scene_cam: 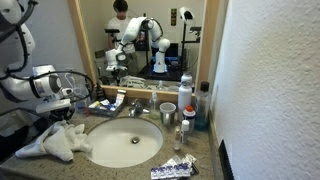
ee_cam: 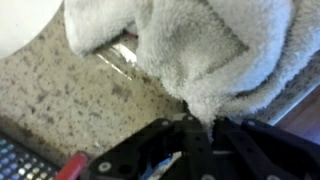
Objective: Use the towel to wipe the left side of the counter then hang it on the wall
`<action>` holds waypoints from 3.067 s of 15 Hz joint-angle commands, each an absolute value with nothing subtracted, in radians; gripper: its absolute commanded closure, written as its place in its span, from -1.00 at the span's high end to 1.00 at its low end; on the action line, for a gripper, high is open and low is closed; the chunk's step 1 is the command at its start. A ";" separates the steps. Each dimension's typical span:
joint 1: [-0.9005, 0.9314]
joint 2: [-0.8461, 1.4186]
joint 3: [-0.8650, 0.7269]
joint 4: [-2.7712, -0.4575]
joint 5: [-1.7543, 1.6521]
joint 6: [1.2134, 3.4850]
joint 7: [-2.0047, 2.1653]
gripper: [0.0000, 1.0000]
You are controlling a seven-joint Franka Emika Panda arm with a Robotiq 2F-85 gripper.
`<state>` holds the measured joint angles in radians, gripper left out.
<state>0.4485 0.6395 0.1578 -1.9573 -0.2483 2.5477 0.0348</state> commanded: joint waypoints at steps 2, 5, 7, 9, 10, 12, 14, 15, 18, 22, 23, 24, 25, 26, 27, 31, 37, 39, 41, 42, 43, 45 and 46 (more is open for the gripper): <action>0.449 0.769 0.170 -1.840 -0.299 2.786 -0.020 -0.94; 0.373 0.828 0.272 -1.797 -0.239 2.889 -0.147 -0.94; 0.311 0.850 0.360 -1.784 -0.191 2.874 -0.218 -0.94; 0.248 0.866 0.447 -1.783 -0.137 2.826 -0.273 -0.94; 0.223 0.869 0.478 -1.789 -0.111 2.806 -0.288 -0.94; 0.216 0.840 0.488 -1.819 -0.070 2.768 -0.255 -0.94; 0.244 0.795 0.453 -1.842 -0.037 2.710 -0.187 -0.94; 0.251 0.780 0.445 -1.846 -0.019 2.673 -0.160 -0.94; 0.279 0.730 0.417 -1.859 0.033 2.540 -0.059 -0.94; 0.311 0.664 0.378 -1.877 0.083 2.403 0.044 -0.94; 0.320 0.648 0.363 -1.883 0.088 2.377 0.070 -0.94; 0.334 0.633 0.343 -1.890 0.084 2.354 0.097 -0.94; 0.348 0.620 0.321 -1.896 0.070 2.335 0.123 -0.94; 0.366 0.610 0.293 -1.899 0.054 2.310 0.159 -0.94; 0.380 0.602 0.272 -1.903 0.038 2.289 0.178 -0.94; 0.423 0.596 0.199 -1.897 -0.005 2.173 0.282 -0.94; 0.496 0.711 0.105 -1.784 -0.241 2.163 0.309 -0.95; 0.519 0.760 0.082 -1.720 -0.316 2.168 0.305 -0.95; 0.539 0.808 0.073 -1.646 -0.378 2.165 0.288 -0.95; 0.547 0.832 0.073 -1.608 -0.405 2.163 0.274 -0.95; 0.549 0.854 0.078 -1.575 -0.422 2.175 0.258 -0.95; 0.534 0.895 0.105 -1.517 -0.415 2.202 0.205 -0.95; 0.522 0.915 0.126 -1.483 -0.389 2.199 0.162 -0.95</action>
